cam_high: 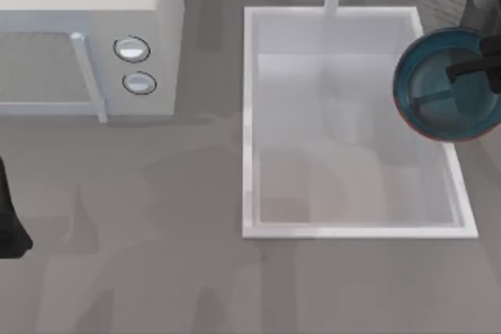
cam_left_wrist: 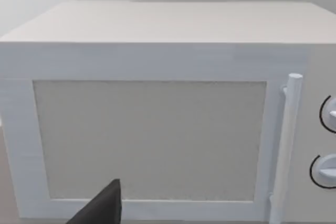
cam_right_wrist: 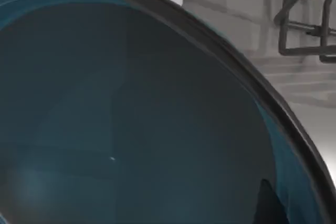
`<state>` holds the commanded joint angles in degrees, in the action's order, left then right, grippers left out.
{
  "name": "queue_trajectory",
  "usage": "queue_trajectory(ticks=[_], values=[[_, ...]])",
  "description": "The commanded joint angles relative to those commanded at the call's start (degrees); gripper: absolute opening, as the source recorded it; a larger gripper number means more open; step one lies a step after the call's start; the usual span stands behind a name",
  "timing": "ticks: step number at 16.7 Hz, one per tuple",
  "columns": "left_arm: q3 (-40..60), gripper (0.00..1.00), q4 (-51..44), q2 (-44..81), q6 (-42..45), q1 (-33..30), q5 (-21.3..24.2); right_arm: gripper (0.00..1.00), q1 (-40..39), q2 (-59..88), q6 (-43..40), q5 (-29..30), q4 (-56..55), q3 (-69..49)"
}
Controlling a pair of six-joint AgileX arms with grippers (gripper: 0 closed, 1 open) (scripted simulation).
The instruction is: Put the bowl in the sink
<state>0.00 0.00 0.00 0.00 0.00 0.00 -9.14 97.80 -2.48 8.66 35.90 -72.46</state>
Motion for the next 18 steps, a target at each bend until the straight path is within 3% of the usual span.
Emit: queue_trajectory(ticks=[11, 15, 18], values=[[0.0, 1.0, 0.0, 0.0, 0.0, 0.0, 0.0, 0.0, -21.6, -2.4, 2.9, 22.7, -68.5, 24.5], [0.0, 1.0, 0.0, 0.0, 0.0, 0.0, 0.0, 0.0, -26.5, -4.9, 3.5, 28.3, -82.3, 30.1], [0.0, 1.0, 0.0, 0.0, 0.0, 0.0, 0.0, 0.0, -28.1, -6.0, 3.6, 30.1, -86.3, 31.8]])
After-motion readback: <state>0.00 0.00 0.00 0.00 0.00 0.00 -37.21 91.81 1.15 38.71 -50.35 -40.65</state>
